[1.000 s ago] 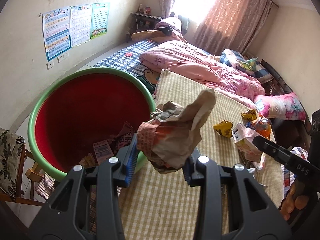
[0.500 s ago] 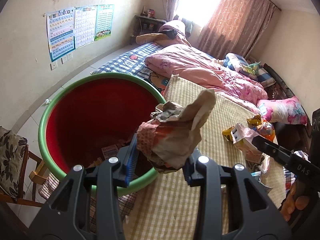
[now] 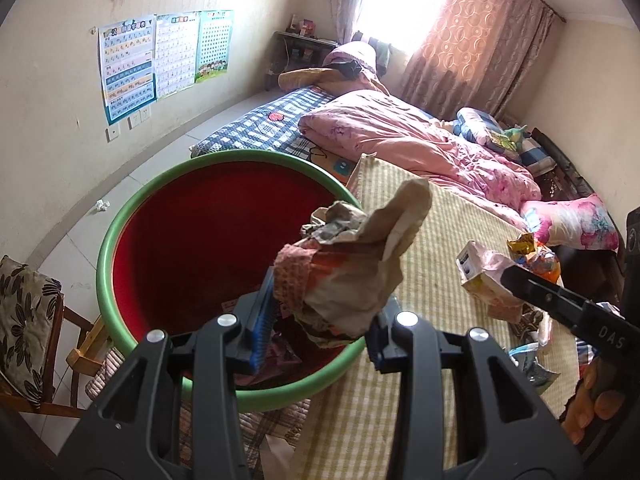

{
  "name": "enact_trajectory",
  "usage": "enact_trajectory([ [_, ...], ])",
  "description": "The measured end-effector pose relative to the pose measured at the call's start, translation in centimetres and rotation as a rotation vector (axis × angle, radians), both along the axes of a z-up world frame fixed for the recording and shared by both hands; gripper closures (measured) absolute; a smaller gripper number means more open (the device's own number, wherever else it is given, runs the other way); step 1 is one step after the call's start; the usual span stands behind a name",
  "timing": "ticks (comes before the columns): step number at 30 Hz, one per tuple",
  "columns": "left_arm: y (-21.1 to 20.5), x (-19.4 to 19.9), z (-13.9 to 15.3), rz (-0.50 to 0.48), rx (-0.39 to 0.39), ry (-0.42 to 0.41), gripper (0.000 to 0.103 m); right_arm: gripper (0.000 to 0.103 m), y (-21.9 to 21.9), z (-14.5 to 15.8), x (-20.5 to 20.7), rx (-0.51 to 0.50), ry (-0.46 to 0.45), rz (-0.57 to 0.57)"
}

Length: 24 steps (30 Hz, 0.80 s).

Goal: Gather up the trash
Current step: 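Carry the crumpled paper and white wrapper over the green-rimmed bin with both grippers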

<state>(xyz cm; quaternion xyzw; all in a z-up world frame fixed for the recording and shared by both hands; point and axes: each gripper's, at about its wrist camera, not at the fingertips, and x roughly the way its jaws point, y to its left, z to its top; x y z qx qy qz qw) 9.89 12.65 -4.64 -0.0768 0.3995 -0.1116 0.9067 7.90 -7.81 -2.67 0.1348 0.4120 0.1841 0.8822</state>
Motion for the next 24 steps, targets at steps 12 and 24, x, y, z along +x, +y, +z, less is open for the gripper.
enact_trajectory([
  [12, 0.8, 0.8, -0.7, -0.011, -0.012, 0.023, 0.067, 0.09, 1.1, -0.1, 0.6, -0.006, 0.008, -0.012],
  [24, 1.3, 1.4, -1.2, -0.011, -0.01, 0.037, 0.067, 0.09, 2.1, 0.4, 0.9, -0.009, -0.001, -0.004],
])
